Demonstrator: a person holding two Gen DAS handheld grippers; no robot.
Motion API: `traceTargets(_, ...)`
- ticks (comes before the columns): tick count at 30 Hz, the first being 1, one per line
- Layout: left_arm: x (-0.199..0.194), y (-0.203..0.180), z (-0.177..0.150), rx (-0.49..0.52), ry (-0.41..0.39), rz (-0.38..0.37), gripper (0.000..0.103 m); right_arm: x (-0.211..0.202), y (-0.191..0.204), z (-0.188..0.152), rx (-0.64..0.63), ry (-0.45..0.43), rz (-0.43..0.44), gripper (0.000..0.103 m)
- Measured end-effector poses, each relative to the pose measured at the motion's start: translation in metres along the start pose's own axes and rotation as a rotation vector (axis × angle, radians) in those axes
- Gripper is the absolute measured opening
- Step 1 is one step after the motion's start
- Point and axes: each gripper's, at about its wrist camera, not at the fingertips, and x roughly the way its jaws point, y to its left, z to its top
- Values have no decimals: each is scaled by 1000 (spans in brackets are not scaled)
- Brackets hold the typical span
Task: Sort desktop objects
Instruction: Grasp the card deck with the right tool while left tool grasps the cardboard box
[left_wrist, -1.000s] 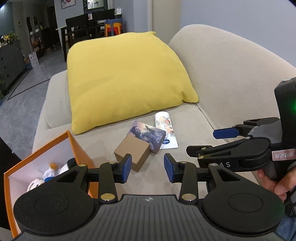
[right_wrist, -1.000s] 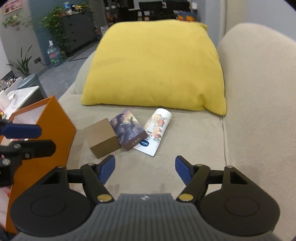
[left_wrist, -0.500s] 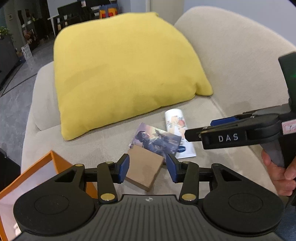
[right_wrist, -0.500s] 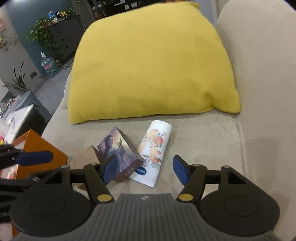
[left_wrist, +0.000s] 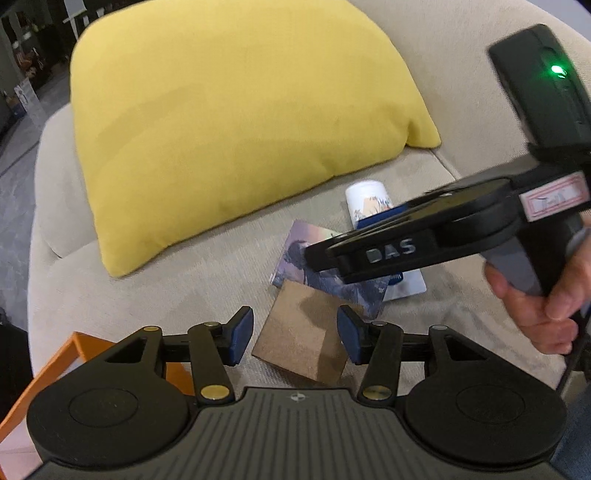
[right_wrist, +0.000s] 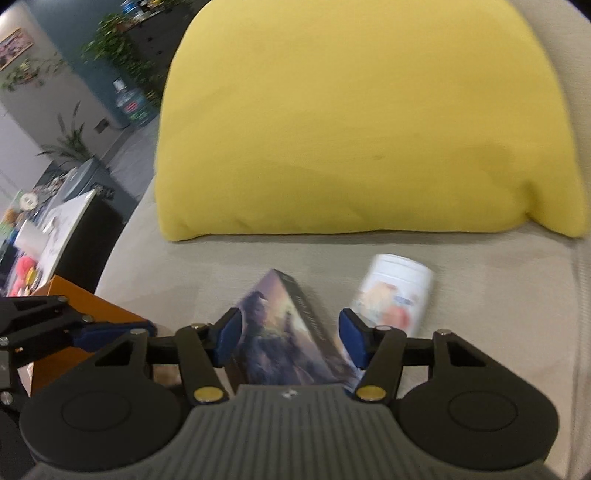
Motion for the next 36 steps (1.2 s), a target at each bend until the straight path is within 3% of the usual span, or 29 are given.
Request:
traceTargets(9,10,3,0,-46,30,-55,63,21,6,-8,-52,60,14,62)
traceTargets(20,-3,-25,-25,-39,27,-57,64,-13,2,-47,4,108,-17,47)
traceTargets(25,-1,-51,-42,-38,96,-173,55,-46,0,-78,24,106,-3,38)
traceTargets(31,-6,-82,-60,32,66,-118,55,-69,-20,-110,126,135,25,36)
traceTargets(36,-29,-82,-68,27,0,-74,55,-91,-24,-121,163,85,-6,32)
